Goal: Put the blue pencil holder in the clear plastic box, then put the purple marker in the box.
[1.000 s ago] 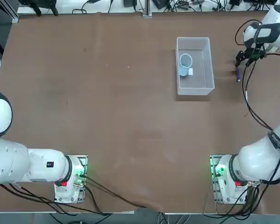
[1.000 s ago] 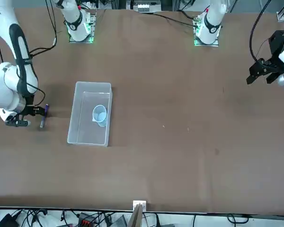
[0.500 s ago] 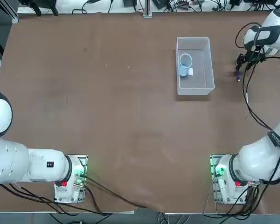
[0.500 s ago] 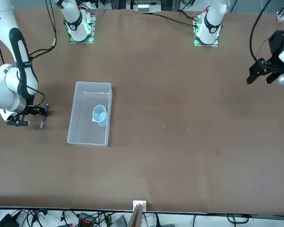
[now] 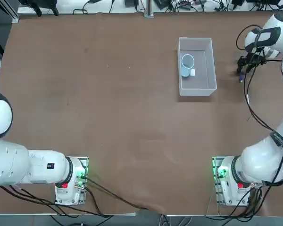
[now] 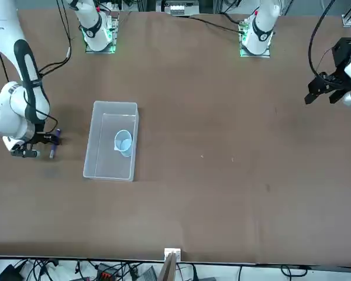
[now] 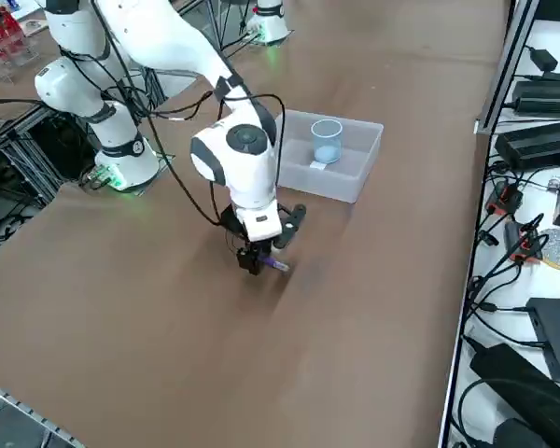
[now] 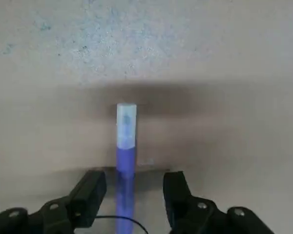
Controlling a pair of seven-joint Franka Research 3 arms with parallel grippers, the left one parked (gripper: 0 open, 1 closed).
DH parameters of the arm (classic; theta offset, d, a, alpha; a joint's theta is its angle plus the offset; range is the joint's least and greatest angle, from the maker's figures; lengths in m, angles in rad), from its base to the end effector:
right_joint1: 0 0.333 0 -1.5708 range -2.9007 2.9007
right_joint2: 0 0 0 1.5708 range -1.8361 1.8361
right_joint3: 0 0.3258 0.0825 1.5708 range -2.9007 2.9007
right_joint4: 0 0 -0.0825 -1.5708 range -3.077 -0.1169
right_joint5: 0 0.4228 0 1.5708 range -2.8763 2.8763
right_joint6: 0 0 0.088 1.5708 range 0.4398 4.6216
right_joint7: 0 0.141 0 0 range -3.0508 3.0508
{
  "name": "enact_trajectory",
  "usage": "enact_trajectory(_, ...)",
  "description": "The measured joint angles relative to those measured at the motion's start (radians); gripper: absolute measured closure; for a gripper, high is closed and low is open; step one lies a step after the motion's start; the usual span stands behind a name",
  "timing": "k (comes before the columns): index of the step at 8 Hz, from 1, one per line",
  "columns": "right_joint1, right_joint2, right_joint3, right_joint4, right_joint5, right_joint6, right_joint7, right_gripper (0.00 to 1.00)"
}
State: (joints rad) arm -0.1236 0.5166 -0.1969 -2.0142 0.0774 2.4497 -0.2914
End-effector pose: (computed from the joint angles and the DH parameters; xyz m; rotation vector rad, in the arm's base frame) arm 0.5888 -0.1974 0.1348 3.1100 -0.1070 -0.1261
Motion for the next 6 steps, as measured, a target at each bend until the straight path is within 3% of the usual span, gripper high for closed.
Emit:
enact_trajectory(3, 0.000, 0.008, 0.000, 0.000, 0.006, 0.008, 0.006, 0.37)
enact_trajectory(5, 0.000, 0.005, 0.002, 0.001, 0.011, 0.009, 0.006, 0.53)
enact_trajectory(6, 0.000, 0.001, 0.005, 0.001, 0.012, 0.008, 0.006, 0.73)
